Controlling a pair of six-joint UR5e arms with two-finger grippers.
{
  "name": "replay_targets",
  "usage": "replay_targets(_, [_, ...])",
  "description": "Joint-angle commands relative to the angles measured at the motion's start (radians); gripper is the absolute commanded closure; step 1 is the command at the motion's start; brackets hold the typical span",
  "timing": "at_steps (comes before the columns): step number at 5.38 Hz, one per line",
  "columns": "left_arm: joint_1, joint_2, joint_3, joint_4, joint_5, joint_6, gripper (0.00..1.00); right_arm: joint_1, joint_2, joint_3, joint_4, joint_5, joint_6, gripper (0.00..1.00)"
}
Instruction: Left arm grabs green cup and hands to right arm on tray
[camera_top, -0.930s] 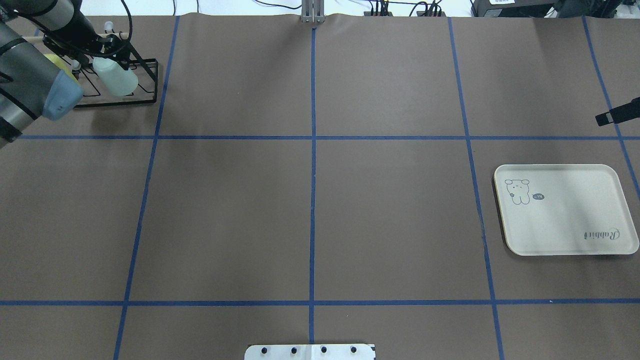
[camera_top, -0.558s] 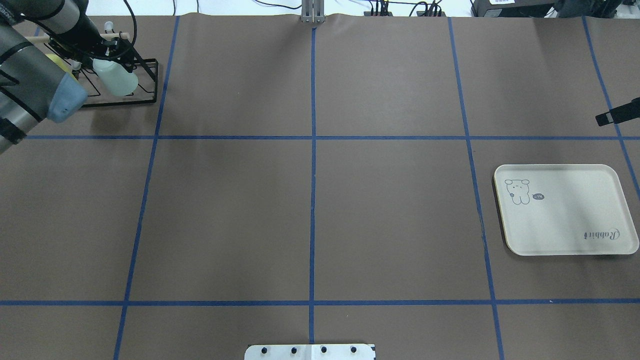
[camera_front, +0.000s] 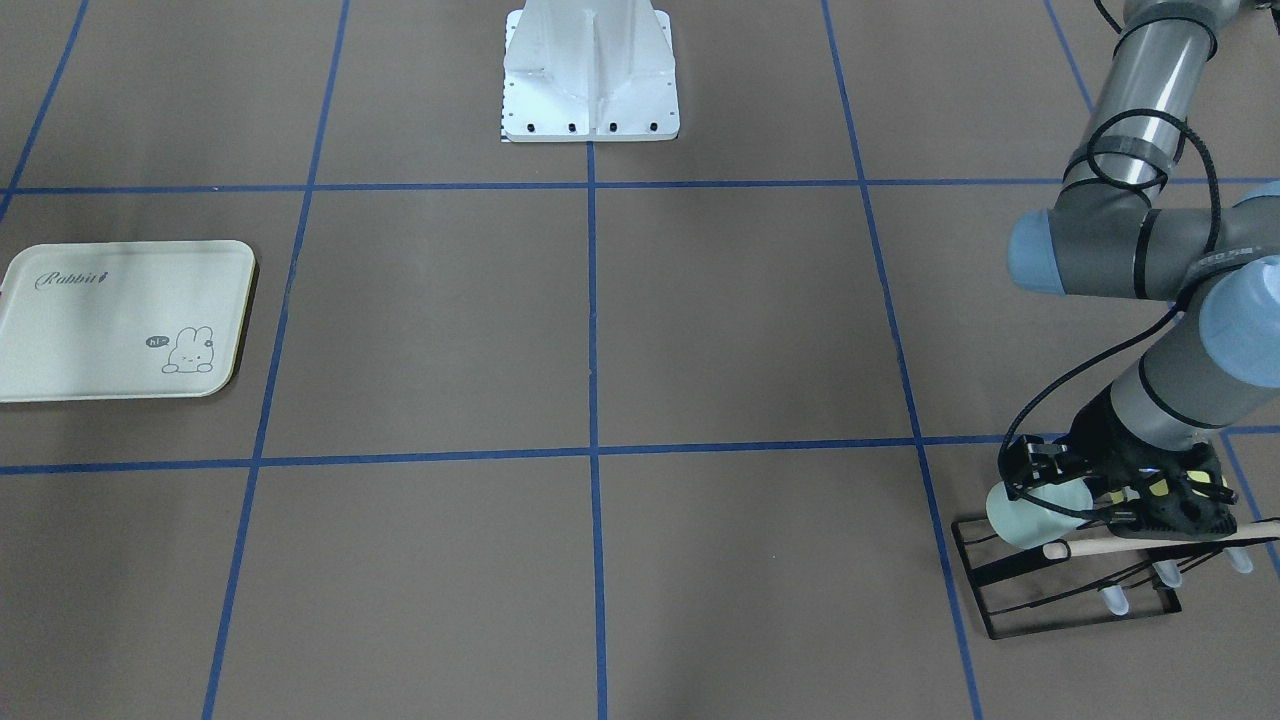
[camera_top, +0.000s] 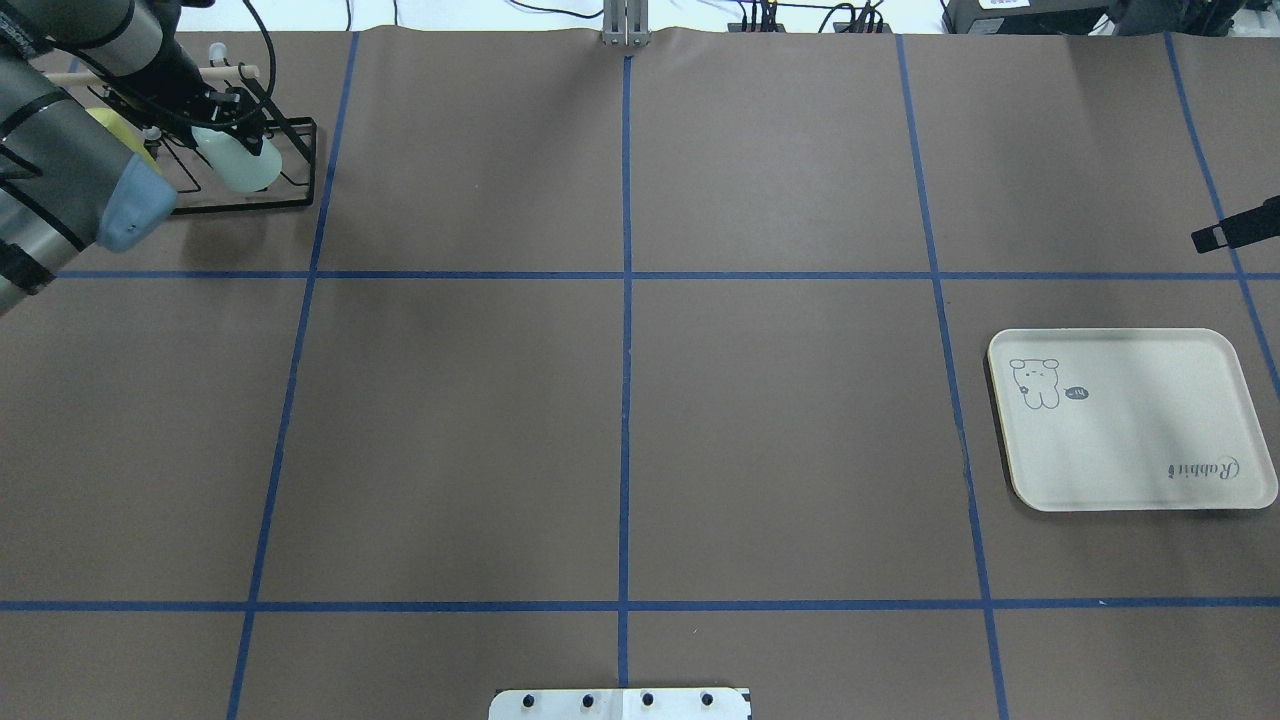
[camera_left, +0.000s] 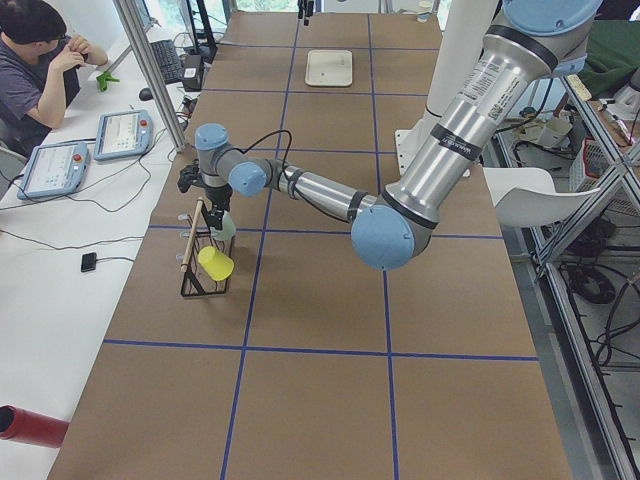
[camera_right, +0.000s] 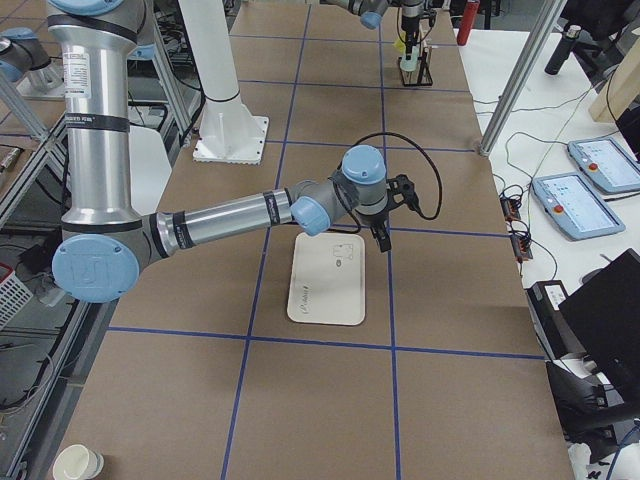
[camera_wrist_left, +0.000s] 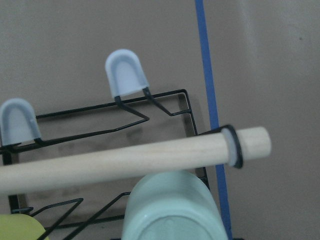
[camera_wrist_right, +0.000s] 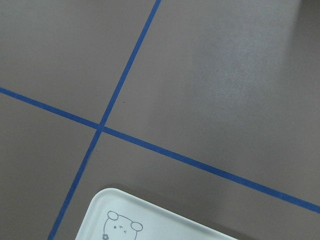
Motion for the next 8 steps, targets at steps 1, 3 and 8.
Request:
replay_targets(1, [-0.003,0.002,-0.004,0.0,0.003,0.001,0.28,0.0,0.0,0.0,0.0,0.0,0.0,0.0])
replay_targets(3, [-0.018,0.002,-0.02,0.0,0.004,-0.001,0.91,0.0,0.001,0.002,0.0,0.002,0.0,0.0])
replay_targets(8, [-0.075,0.192,-0.434,0.078,-0.011,-0.013,0.98,0.0,0.005,0.009,0.002,0.005,0.002,0.0])
